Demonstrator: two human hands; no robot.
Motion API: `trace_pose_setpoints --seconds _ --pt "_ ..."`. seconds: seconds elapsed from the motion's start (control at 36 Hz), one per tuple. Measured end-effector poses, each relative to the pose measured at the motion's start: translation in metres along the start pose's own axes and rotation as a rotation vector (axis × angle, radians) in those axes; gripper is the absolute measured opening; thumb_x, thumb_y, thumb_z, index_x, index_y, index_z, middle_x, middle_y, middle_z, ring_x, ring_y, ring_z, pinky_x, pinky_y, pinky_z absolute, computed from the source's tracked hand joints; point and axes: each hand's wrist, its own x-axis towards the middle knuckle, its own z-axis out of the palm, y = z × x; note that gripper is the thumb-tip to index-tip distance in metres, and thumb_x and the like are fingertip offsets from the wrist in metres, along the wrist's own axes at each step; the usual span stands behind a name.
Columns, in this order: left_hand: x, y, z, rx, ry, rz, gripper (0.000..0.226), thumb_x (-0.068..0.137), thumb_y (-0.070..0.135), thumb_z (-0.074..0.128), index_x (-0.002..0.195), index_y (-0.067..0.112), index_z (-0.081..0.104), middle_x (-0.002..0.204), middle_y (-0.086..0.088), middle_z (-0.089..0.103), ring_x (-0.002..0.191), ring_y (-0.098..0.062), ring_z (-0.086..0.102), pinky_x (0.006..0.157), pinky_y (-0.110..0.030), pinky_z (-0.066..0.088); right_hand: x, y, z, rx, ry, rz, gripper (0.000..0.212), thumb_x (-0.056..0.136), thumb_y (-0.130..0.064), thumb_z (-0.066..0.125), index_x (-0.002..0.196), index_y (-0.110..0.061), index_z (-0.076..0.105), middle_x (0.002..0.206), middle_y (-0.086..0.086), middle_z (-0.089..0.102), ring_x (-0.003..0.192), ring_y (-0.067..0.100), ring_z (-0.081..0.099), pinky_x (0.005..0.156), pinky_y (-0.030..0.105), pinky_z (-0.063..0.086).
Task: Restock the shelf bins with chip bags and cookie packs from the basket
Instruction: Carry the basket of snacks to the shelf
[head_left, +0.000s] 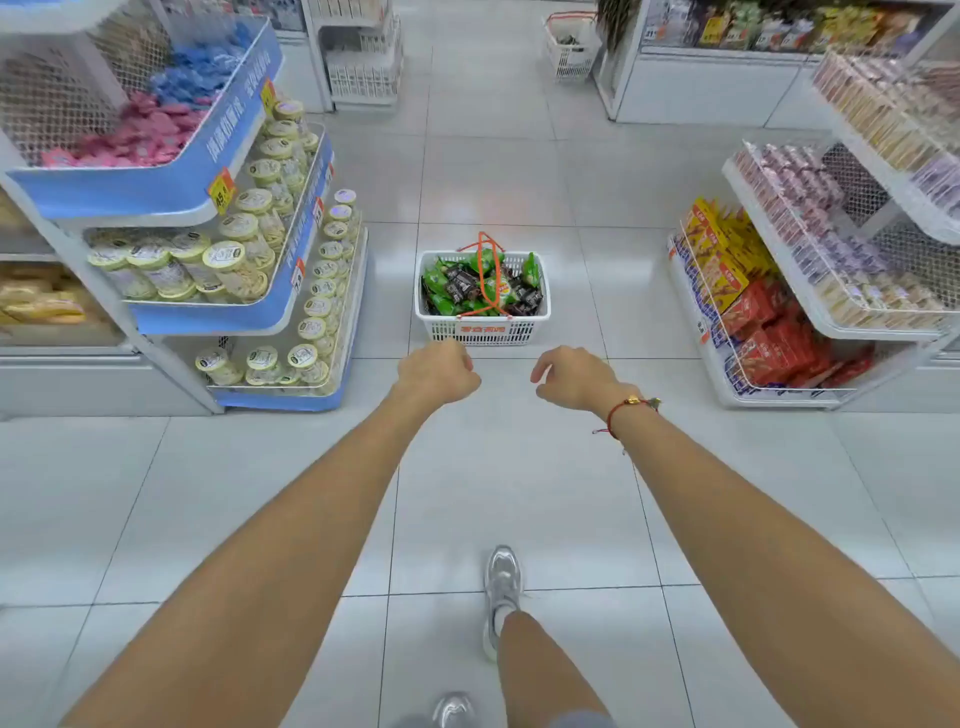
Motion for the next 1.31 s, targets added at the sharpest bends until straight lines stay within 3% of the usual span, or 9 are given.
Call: trace_pose_setpoints --seconds 0.25,0.47,0.81,0.89,1.06,1.14,1.22,1.31 --pt "0.095 0.003 0.038 -0.097 -0.132 -0.207 0.031 0.087 0.026 0.057 0.117 0.027 0.063 0.121 0.0 0.062 0.113 -0.024 0.057 0.089 -0.029 0.042 0.104 0.037 0.013 0.036 -0.084 0.063 0.024 0.085 -0.016 0.055 0.106 -0.023 0.065 0.111 0.003 0.064 0.105 0.025 0.058 0.075 0.028 0.04" --pt "0.208 0.021 0.022 -0.179 -0.189 -0.3 0.027 0.086 0.028 0.055 0.111 0.03 0.065 0.116 0.002 0.064 0.109 -0.022 0.058 0.09 -0.029 0.044 0.214 0.081 -0.011 -0.002 -0.239 0.077 0.023 0.086 -0.018 0.054 0.106 -0.024 0.064 0.118 0.003 0.061 0.11 0.026 0.055 0.081 0.029 0.039" --pt "0.384 0.021 -0.01 -0.195 -0.298 -0.359 0.025 0.089 0.029 0.053 0.109 0.026 0.067 0.115 0.0 0.064 0.109 -0.025 0.057 0.091 -0.029 0.045 0.397 0.092 -0.069 0.016 -0.295 0.073 0.024 0.091 -0.02 0.049 0.108 -0.024 0.065 0.122 0.004 0.058 0.114 0.026 0.054 0.089 0.033 0.043" --pt "0.438 0.019 -0.022 -0.247 -0.312 -0.358 0.021 0.089 0.028 0.052 0.1 0.023 0.069 0.102 -0.001 0.066 0.103 -0.025 0.061 0.091 -0.031 0.047 0.444 0.097 -0.083 0.011 -0.294 0.086 0.024 0.092 -0.02 0.048 0.111 -0.023 0.064 0.121 0.003 0.059 0.112 0.025 0.055 0.087 0.032 0.042" --pt "0.546 0.015 -0.05 -0.309 -0.347 -0.341 0.014 0.087 0.022 0.053 0.073 0.021 0.059 0.077 -0.004 0.06 0.083 -0.027 0.06 0.073 -0.029 0.045 0.536 0.102 -0.116 0.016 -0.284 0.136 0.027 0.094 -0.017 0.045 0.109 -0.016 0.067 0.114 0.004 0.064 0.105 0.027 0.058 0.076 0.03 0.042" --pt "0.595 0.013 -0.063 -0.29 -0.338 -0.351 0.017 0.087 0.022 0.051 0.072 0.017 0.059 0.077 -0.003 0.06 0.082 -0.026 0.058 0.073 -0.028 0.042 0.581 0.107 -0.129 0.021 -0.287 0.16 0.028 0.091 -0.014 0.044 0.103 -0.01 0.069 0.104 0.009 0.068 0.094 0.029 0.062 0.072 0.031 0.047" --pt "0.637 0.011 -0.07 -0.289 -0.333 -0.361 0.021 0.089 0.016 0.048 0.069 0.015 0.054 0.078 -0.003 0.055 0.078 -0.023 0.053 0.069 -0.027 0.039 0.619 0.113 -0.136 0.049 -0.294 0.181 0.026 0.09 -0.015 0.046 0.099 -0.015 0.07 0.102 0.004 0.07 0.091 0.026 0.062 0.078 0.032 0.051" --pt "0.674 0.006 -0.067 -0.274 -0.349 -0.371 0.019 0.09 0.019 0.048 0.072 0.019 0.055 0.083 -0.003 0.056 0.083 -0.024 0.057 0.074 -0.029 0.042 0.655 0.121 -0.135 0.065 -0.315 0.197 0.028 0.091 -0.015 0.045 0.102 -0.017 0.07 0.103 0.003 0.069 0.089 0.023 0.06 0.08 0.031 0.049"
